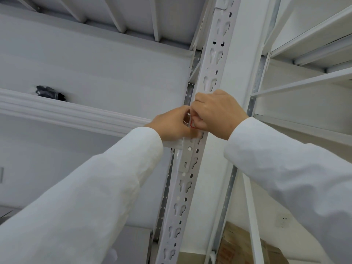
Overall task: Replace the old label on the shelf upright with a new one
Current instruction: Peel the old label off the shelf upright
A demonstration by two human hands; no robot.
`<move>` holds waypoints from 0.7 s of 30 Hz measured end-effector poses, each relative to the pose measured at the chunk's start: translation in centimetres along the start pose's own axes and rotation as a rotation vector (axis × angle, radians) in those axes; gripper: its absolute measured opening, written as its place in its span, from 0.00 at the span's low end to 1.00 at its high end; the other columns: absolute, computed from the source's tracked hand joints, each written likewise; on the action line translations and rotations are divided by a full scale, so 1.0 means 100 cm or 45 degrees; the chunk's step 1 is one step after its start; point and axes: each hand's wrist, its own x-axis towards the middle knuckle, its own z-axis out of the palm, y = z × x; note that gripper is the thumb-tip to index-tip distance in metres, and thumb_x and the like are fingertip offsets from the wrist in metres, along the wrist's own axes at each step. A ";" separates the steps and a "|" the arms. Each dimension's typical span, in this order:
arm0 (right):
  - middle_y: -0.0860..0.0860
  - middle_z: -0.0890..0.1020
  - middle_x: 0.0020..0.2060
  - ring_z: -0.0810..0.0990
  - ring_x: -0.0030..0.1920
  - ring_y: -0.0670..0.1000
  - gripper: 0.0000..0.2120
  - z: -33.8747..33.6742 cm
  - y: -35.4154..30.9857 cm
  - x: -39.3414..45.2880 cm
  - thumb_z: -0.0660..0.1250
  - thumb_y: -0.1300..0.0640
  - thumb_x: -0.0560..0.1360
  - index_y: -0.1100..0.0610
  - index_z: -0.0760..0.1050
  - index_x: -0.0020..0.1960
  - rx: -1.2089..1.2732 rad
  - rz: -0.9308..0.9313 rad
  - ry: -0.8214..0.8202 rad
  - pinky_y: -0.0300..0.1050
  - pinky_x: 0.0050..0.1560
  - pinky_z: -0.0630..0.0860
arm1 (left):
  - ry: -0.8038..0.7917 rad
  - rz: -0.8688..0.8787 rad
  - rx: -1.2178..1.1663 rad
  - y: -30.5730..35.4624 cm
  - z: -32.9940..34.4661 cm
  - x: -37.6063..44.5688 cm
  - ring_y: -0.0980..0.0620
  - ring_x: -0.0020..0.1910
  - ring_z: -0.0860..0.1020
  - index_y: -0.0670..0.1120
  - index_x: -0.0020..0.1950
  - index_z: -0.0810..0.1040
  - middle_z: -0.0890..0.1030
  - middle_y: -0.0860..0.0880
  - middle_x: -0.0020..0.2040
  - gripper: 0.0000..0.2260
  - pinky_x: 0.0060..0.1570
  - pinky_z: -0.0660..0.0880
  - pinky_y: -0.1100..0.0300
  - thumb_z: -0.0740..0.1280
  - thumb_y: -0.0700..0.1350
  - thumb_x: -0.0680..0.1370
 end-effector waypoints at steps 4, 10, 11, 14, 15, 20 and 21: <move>0.50 0.74 0.26 0.70 0.21 0.53 0.14 0.003 0.001 0.001 0.52 0.56 0.69 0.55 0.74 0.30 -0.091 -0.030 -0.029 0.43 0.29 0.67 | 0.002 0.002 0.018 0.000 -0.001 0.001 0.54 0.45 0.76 0.56 0.52 0.70 0.76 0.61 0.42 0.16 0.58 0.74 0.51 0.72 0.54 0.69; 0.54 0.78 0.36 0.73 0.26 0.54 0.14 0.002 0.006 -0.016 0.55 0.53 0.72 0.57 0.78 0.40 0.262 0.088 0.094 0.43 0.29 0.67 | -0.007 -0.005 0.013 0.000 0.000 -0.001 0.56 0.49 0.78 0.58 0.54 0.69 0.78 0.61 0.45 0.17 0.56 0.71 0.56 0.73 0.55 0.70; 0.53 0.78 0.36 0.73 0.27 0.54 0.14 0.002 0.007 -0.017 0.56 0.53 0.72 0.57 0.78 0.41 0.262 0.069 0.077 0.43 0.29 0.67 | -0.010 0.004 0.013 0.000 0.000 -0.001 0.57 0.46 0.77 0.58 0.53 0.69 0.77 0.62 0.43 0.17 0.54 0.70 0.57 0.73 0.55 0.70; 0.53 0.79 0.35 0.75 0.29 0.54 0.12 0.003 0.006 -0.015 0.59 0.53 0.70 0.56 0.79 0.38 0.222 0.065 0.043 0.43 0.30 0.67 | -0.014 0.013 0.004 -0.001 0.000 0.001 0.60 0.41 0.75 0.57 0.50 0.70 0.76 0.62 0.40 0.15 0.51 0.70 0.57 0.73 0.55 0.70; 0.53 0.79 0.34 0.76 0.29 0.55 0.11 0.003 0.005 -0.014 0.60 0.54 0.70 0.56 0.80 0.37 0.208 0.080 0.043 0.43 0.31 0.67 | -0.015 0.012 -0.003 -0.001 0.000 0.001 0.59 0.41 0.75 0.58 0.50 0.70 0.76 0.62 0.40 0.15 0.52 0.71 0.56 0.73 0.55 0.69; 0.53 0.77 0.29 0.75 0.27 0.55 0.15 0.003 0.001 -0.008 0.54 0.55 0.69 0.57 0.77 0.32 0.096 0.061 0.078 0.42 0.29 0.65 | -0.003 0.019 0.016 -0.002 0.000 0.002 0.58 0.42 0.75 0.57 0.49 0.69 0.75 0.61 0.41 0.15 0.53 0.70 0.57 0.72 0.54 0.70; 0.53 0.76 0.28 0.74 0.26 0.55 0.16 0.002 0.000 -0.008 0.53 0.55 0.69 0.57 0.76 0.31 0.073 0.059 0.071 0.42 0.29 0.66 | 0.000 0.021 0.022 -0.002 0.001 0.002 0.58 0.42 0.75 0.57 0.49 0.69 0.75 0.61 0.41 0.15 0.52 0.71 0.56 0.72 0.54 0.70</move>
